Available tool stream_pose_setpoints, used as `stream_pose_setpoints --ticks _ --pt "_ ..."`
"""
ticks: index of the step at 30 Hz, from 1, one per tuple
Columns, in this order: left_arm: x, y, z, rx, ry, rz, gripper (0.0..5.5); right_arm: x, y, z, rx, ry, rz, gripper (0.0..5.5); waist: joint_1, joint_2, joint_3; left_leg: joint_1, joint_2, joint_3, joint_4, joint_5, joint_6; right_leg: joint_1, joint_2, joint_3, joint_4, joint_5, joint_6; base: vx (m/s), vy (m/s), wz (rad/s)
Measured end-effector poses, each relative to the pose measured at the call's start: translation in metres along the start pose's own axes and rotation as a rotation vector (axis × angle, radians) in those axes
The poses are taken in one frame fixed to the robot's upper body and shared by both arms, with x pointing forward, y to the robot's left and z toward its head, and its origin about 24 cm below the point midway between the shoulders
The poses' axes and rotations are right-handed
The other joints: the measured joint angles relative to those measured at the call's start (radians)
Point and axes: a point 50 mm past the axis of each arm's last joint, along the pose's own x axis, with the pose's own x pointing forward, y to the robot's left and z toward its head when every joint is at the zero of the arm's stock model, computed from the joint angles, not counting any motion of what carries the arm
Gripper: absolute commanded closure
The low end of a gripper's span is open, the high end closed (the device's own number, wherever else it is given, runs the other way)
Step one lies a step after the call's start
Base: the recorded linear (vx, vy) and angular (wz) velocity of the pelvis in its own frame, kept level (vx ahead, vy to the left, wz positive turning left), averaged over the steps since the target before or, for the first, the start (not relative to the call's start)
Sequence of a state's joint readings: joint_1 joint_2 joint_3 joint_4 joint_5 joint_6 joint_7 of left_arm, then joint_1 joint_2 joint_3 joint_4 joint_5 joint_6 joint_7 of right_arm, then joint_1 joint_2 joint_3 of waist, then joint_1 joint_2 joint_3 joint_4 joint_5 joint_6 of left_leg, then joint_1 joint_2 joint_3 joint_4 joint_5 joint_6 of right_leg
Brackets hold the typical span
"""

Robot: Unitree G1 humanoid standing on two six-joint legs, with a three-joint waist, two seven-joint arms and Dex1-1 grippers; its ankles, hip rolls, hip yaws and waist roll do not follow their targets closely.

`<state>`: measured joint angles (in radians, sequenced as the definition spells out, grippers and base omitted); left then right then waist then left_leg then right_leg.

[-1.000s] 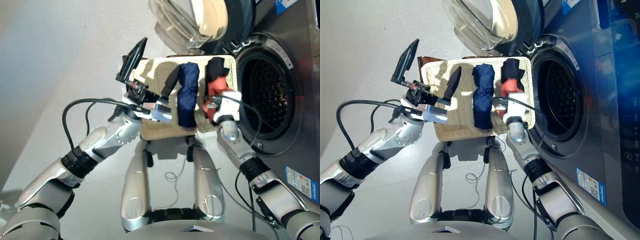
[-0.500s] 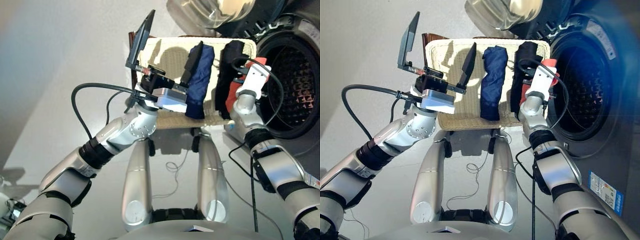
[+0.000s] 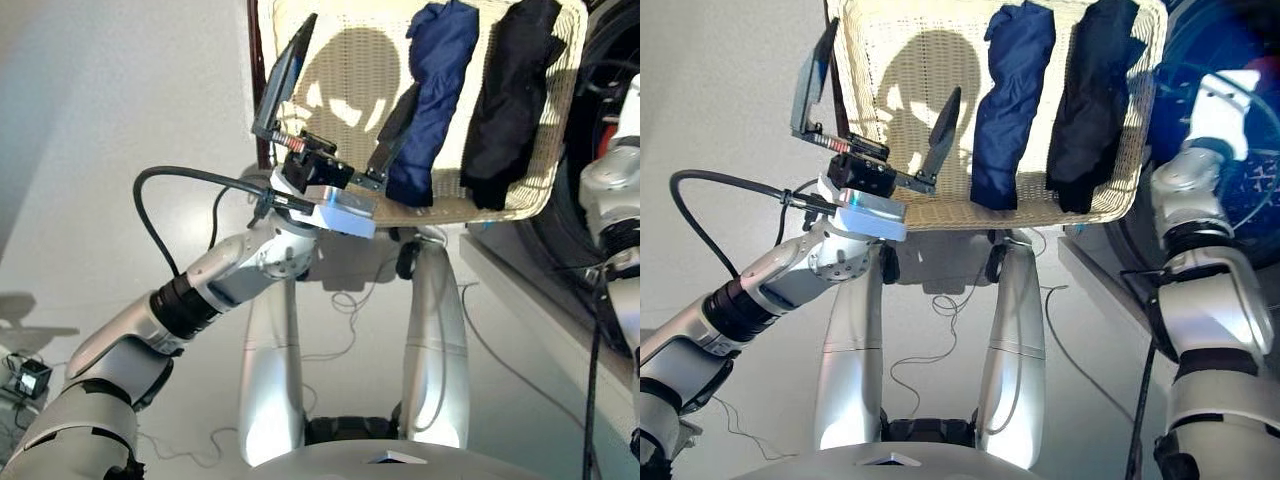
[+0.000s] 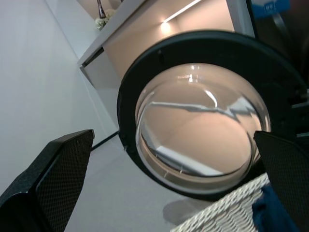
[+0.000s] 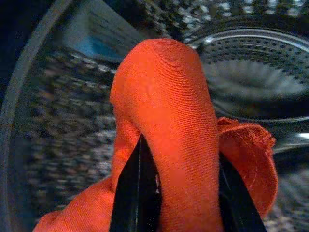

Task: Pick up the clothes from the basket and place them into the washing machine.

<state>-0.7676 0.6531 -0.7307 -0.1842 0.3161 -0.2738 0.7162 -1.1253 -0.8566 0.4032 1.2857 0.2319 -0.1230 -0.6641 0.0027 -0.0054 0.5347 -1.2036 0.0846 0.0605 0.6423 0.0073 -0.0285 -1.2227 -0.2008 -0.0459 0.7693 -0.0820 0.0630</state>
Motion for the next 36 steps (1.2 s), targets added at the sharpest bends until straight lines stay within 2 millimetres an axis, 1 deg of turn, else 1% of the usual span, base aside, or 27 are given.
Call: stream_pose_setpoints --ticks 4,6,8,10,11,12,13,14,18,19,23,25,27,28,29,30,31,32,33,35,36 --pt "0.000 0.004 0.001 0.018 -0.007 -0.005 0.00 0.008 -0.015 -0.006 -0.081 0.025 -0.040 5.50 -0.001 0.000 0.000 -0.019 0.000 0.004 0.029 -0.017 0.006 -0.015 -0.001 0.009 0.016 -0.006 0.006 0.000 0.000 0.000" --pt "0.001 0.006 0.000 0.032 -0.011 0.001 0.00 0.013 -0.024 -0.006 -0.094 0.037 -0.067 5.50 -0.001 0.000 0.000 -0.028 0.000 0.009 0.040 -0.021 0.010 -0.024 -0.001 0.014 0.020 -0.005 0.007 0.000 0.000 0.000" --pt "0.001 0.008 0.000 0.042 -0.014 -0.001 0.00 0.017 -0.033 -0.010 -0.110 0.050 -0.092 5.50 0.000 0.000 0.000 -0.033 -0.001 0.012 0.044 -0.024 0.010 -0.030 -0.002 0.019 0.027 -0.008 0.011 0.000 0.000 0.000" --pt "0.001 0.010 -0.001 0.052 -0.017 -0.009 0.00 0.019 -0.038 -0.013 -0.121 0.059 -0.104 5.50 -0.001 0.000 0.000 -0.034 -0.001 0.013 0.045 -0.027 0.011 -0.031 -0.002 0.021 0.030 -0.010 0.012 0.034 0.002 -0.005" --pt "0.000 0.012 -0.002 0.062 -0.015 -0.014 0.00 0.020 -0.039 -0.013 -0.127 0.064 -0.108 5.50 -0.002 0.000 0.000 -0.032 0.000 0.014 0.056 -0.032 0.013 -0.029 -0.002 0.023 0.033 -0.015 0.017 0.000 0.000 0.000" --pt "-0.001 0.012 -0.002 0.066 -0.015 -0.018 0.00 0.020 -0.041 -0.014 -0.124 0.070 -0.112 3.19 -0.002 0.000 0.000 -0.031 0.001 0.015 0.059 -0.032 0.015 -0.030 -0.002 0.026 0.037 -0.014 0.013 -0.083 0.013 -0.047" --pt "0.001 0.013 -0.001 0.067 -0.026 -0.017 0.00 0.023 -0.045 -0.012 -0.114 0.077 -0.123 1.10 -0.002 0.000 0.000 -0.032 0.000 0.019 0.063 -0.033 0.016 -0.032 -0.002 0.029 0.037 -0.013 0.014 0.000 0.000 0.000" --pt "0.003 0.014 0.000 0.067 -0.033 -0.015 0.00 0.025 -0.048 -0.010 -0.096 0.089 -0.129 0.00 -0.003 0.000 0.000 -0.035 0.000 0.022 0.066 -0.036 0.016 -0.036 -0.002 0.033 0.038 -0.013 0.015 0.000 0.000 0.000" --pt "0.004 0.014 0.000 0.061 -0.033 -0.017 0.00 0.027 -0.049 -0.008 -0.035 0.116 -0.103 0.00 -0.001 0.000 0.000 -0.037 0.001 0.025 0.094 -0.050 0.020 -0.036 0.000 0.043 0.049 -0.017 0.021 0.000 0.000 0.000" --pt "0.005 0.014 0.000 0.055 -0.028 -0.015 0.00 0.027 -0.049 -0.009 -0.025 0.122 -0.097 0.00 -0.002 0.000 0.000 -0.036 0.000 0.028 0.096 -0.054 0.024 -0.036 0.000 0.048 0.050 -0.017 0.022 0.000 0.000 0.000" --pt "0.006 0.014 0.000 0.054 -0.031 -0.023 0.00 0.028 -0.048 -0.008 0.064 0.144 -0.081 0.00 -0.003 0.000 0.000 -0.035 0.001 0.030 0.102 -0.055 0.025 -0.033 0.000 0.051 0.049 -0.016 0.024 0.000 0.000 0.000" --pt "0.006 0.014 -0.001 0.032 -0.011 -0.014 0.00 0.026 -0.043 -0.004 0.124 0.131 -0.063 0.00 -0.005 0.000 0.000 -0.031 0.001 0.030 0.103 -0.055 0.025 -0.028 0.001 0.051 0.050 -0.016 0.025 0.000 0.000 0.000" --pt "0.006 0.015 -0.001 0.021 -0.001 -0.006 0.00 0.024 -0.036 0.002 0.219 0.120 -0.039 0.00 -0.007 0.000 0.000 -0.028 0.002 0.032 0.105 -0.055 0.026 -0.027 0.002 0.052 0.049 -0.014 0.025 0.000 0.000 0.000" --pt "0.005 0.016 -0.002 0.013 0.013 0.004 0.00 0.018 -0.023 0.009 0.273 0.097 -0.001 0.00 -0.016 0.000 0.000 -0.024 0.003 0.032 0.105 -0.055 0.026 -0.023 0.003 0.053 0.048 -0.014 0.026 0.000 0.000 0.000" --pt "0.003 0.016 -0.003 0.003 0.034 0.014 0.00 0.008 -0.006 0.020 0.341 0.059 0.059 0.00 -0.030 -0.001 0.000 -0.019 0.004 0.034 0.104 -0.057 0.028 -0.018 0.003 0.054 0.045 -0.013 0.026 0.000 0.000 0.000" --pt "0.003 0.016 -0.004 -0.001 0.041 0.020 0.00 -0.001 0.007 0.031 0.401 0.021 0.108 0.00 -0.035 -0.001 0.000 -0.015 0.007 0.041 0.103 -0.061 0.028 -0.017 0.008 0.061 0.043 -0.010 0.029 -0.008 0.024 -0.187" --pt "0.002 0.017 -0.004 0.002 0.050 0.027 0.00 -0.015 0.022 0.047 0.472 -0.047 0.177 0.00 -0.039 -0.003 0.000 -0.010 0.014 0.052 0.106 -0.066 0.029 -0.017 0.017 0.073 0.035 -0.004 0.031 -0.009 0.020 -0.295" --pt "0.000 0.019 -0.006 0.012 0.069 0.038 0.00 -0.034 0.035 0.063 0.545 -0.121 0.257 0.00 -0.047 -0.003 0.000 -0.006 0.020 0.060 0.103 -0.070 0.031 -0.015 0.022 0.080 0.030 0.000 0.032 -0.009 0.008 -0.304" --pt "-0.001 0.022 -0.008 0.020 0.086 0.049 0.00 -0.056 0.045 0.075 0.620 -0.190 0.344 0.00 -0.060 -0.004 0.001 0.000 0.021 0.063 0.105 -0.072 0.032 -0.014 0.026 0.088 0.030 0.000 0.033 -0.005 0.005 -0.259" --pt "-0.002 0.022 -0.011 0.018 0.114 0.062 0.00 -0.097 0.054 0.086 0.761 -0.263 0.485 0.00 -0.072 -0.011 0.001 0.017 0.024 0.065 0.107 -0.081 0.027 -0.005 0.035 0.099 0.028 -0.001 0.034 0.004 -0.006 -0.207" --pt "-0.005 0.019 -0.013 -0.002 0.143 0.058 0.00 -0.114 0.058 0.085 0.793 -0.279 0.543 0.00 -0.080 -0.016 0.001 0.031 0.025 0.065 0.107 -0.087 0.027 0.009 0.038 0.103 0.028 -0.002 0.036 0.005 -0.008 -0.179"
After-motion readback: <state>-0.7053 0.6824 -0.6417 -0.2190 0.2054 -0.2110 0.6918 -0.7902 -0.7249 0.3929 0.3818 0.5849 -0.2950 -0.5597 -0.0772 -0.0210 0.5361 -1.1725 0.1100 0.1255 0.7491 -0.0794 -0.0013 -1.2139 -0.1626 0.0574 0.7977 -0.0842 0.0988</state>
